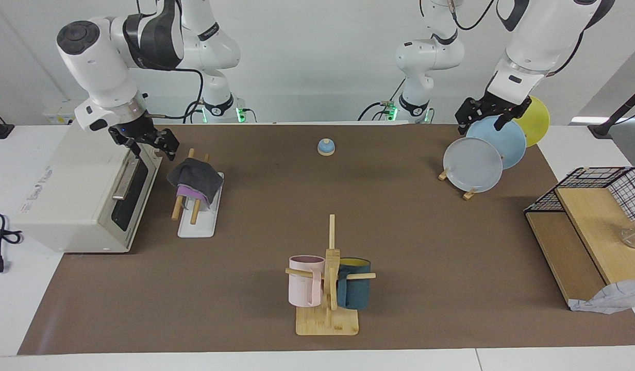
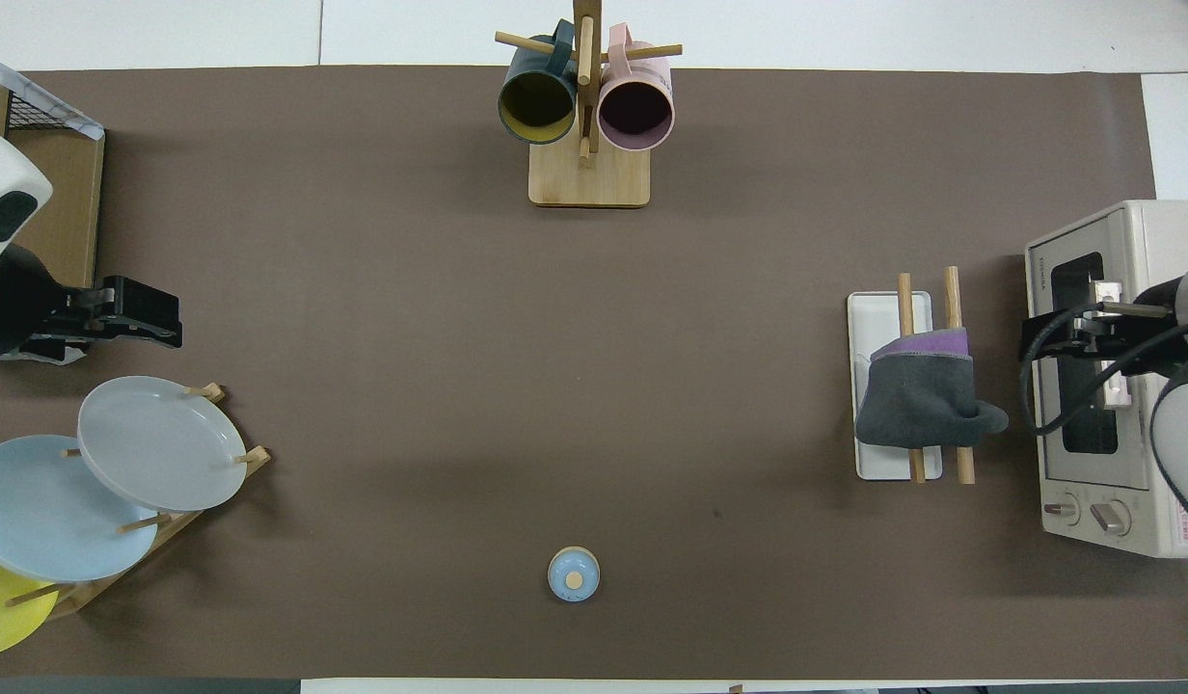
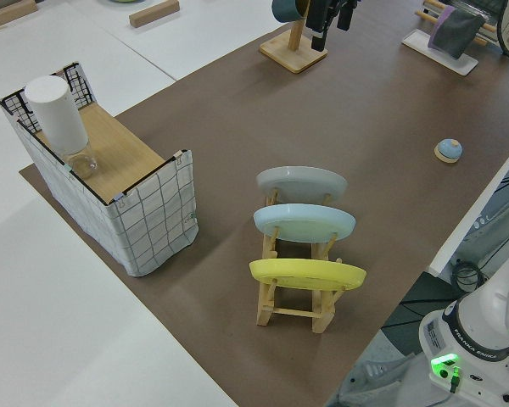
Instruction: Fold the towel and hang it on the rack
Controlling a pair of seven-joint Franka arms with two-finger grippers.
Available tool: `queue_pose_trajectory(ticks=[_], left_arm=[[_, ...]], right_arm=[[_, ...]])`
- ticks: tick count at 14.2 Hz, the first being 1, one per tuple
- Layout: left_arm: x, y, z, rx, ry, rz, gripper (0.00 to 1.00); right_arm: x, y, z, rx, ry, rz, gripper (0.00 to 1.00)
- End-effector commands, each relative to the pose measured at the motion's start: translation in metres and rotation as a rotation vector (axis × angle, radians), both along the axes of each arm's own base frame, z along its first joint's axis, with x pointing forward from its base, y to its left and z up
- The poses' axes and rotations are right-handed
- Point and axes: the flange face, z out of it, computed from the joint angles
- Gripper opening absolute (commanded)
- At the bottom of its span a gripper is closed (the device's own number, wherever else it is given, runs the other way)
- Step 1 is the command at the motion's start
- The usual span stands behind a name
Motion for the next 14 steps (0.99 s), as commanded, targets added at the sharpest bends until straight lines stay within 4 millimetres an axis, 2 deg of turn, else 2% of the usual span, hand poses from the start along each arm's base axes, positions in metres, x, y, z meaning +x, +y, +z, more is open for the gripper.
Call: queue_pose_trajectory(ticks=[1,3,4,8,10,12,14], left_arm=[[0.003,0.008,-0.004,0.011,-0.008,-0.006,1.0],[0.013,0.004,-0.007,0.008,0.002,-0.014,1.0],[0.016,0.003,-0.012,0.008,0.009,-0.016,1.0],[0.015,0.006,-0.014,0.002,-0.016,-0.007,1.0],[0.013,0.009,-0.008,-0.019,-0.019,0.002,1.0],[0.006,0.013,0.002,-0.021,-0.034,-0.003,1.0],[0.002,0.014,0.004,-0.02,-0.034,-0.011,1.0]], right_arm=[[0.002,-0.006,0.052,-0.017,-0.002,0.022,1.0],[0.002,-0.004,0.08,-0.007,0.02,0.023,1.0],[0.004,-0.003,0.085,-0.01,0.022,0.027,1.0],[0.01,-0.003,0.088,-0.004,-0.007,0.034,1.0],[0.021,-0.005,0.089,-0.003,-0.004,0.037,1.0],[0.023,-0.006,0.085,-0.011,0.022,0.054,1.0],[0.032,-0.001,0.088,-0.013,0.016,0.064,1.0]])
